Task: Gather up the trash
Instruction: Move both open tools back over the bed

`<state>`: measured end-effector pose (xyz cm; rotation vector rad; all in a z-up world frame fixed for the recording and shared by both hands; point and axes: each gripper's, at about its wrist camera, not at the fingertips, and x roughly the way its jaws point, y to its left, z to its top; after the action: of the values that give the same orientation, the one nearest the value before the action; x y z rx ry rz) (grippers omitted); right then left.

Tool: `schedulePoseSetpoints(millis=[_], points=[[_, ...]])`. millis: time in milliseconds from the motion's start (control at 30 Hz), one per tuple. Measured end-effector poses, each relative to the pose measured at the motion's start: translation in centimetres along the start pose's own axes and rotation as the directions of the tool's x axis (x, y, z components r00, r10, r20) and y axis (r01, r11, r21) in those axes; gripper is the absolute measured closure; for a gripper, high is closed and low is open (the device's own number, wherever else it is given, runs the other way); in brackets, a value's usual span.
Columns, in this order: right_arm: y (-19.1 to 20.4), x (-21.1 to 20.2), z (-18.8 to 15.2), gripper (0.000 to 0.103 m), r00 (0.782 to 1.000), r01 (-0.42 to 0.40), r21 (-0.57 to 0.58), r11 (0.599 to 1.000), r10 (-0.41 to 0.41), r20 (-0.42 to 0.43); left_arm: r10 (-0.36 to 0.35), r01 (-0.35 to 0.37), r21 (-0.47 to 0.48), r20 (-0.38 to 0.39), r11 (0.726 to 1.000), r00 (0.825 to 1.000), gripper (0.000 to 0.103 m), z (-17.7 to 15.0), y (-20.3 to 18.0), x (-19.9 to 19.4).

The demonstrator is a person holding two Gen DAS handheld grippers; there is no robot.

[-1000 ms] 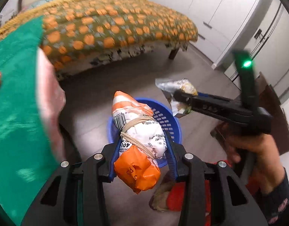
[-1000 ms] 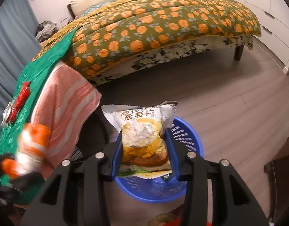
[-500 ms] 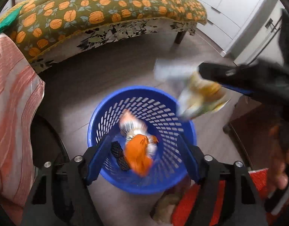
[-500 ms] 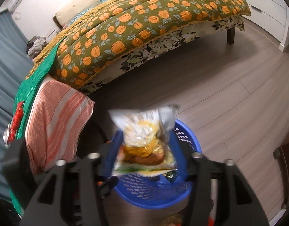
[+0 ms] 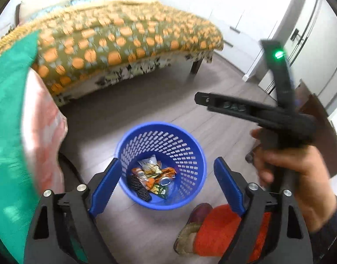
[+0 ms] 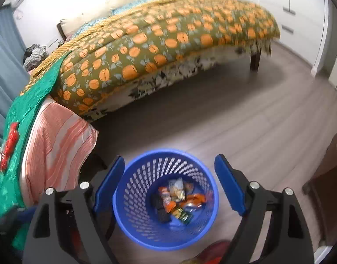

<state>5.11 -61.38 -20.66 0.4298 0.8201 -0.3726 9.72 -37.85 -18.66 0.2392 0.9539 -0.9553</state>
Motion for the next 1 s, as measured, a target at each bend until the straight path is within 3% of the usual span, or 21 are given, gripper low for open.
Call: schedulePoseSetpoints(millis=[233, 433, 533, 700, 867, 1000], points=[[5.5, -2.8, -1.3, 0.019, 0.992, 0.01, -0.19, 0.982, 0.015, 0.126, 0.107, -0.102, -0.055, 0.094, 0.993, 0.99, 0.014, -3.3, 5.8, -9.0], [13.1, -4.1, -3.3, 0.019, 0.988, -0.063, -0.335, 0.94, 0.106, 0.109, 0.28, -0.265, -0.142, 0.102, 0.954, 0.955, 0.014, -8.3, 13.5, -15.4], [19.0, -5.5, -4.9, 0.019, 0.977, -0.154, -0.42, 0.894, 0.201, 0.069, 0.354, -0.332, -0.205, 0.083, 0.921, 0.932, 0.013, -10.7, 17.8, -18.3], [30.3, -6.8, -8.8, 0.019, 0.929, -0.343, -0.552, 0.76, 0.363, -0.077, 0.449, -0.415, -0.33, 0.031, 0.848, 0.893, 0.013, -13.9, 25.3, -21.9], [39.3, -5.9, -11.4, 0.019, 0.912, -0.376, -0.669, 0.641, 0.382, -0.147, 0.482, -0.434, -0.4, 0.022, 0.807, 0.876, 0.013, -15.1, 30.7, -24.4], [42.7, -3.6, -12.5, 0.019, 0.91, -0.4, -0.666, 0.63, 0.361, -0.206, 0.493, -0.443, -0.42, 0.013, 0.792, 0.87, 0.013, -14.4, 34.5, -24.9]])
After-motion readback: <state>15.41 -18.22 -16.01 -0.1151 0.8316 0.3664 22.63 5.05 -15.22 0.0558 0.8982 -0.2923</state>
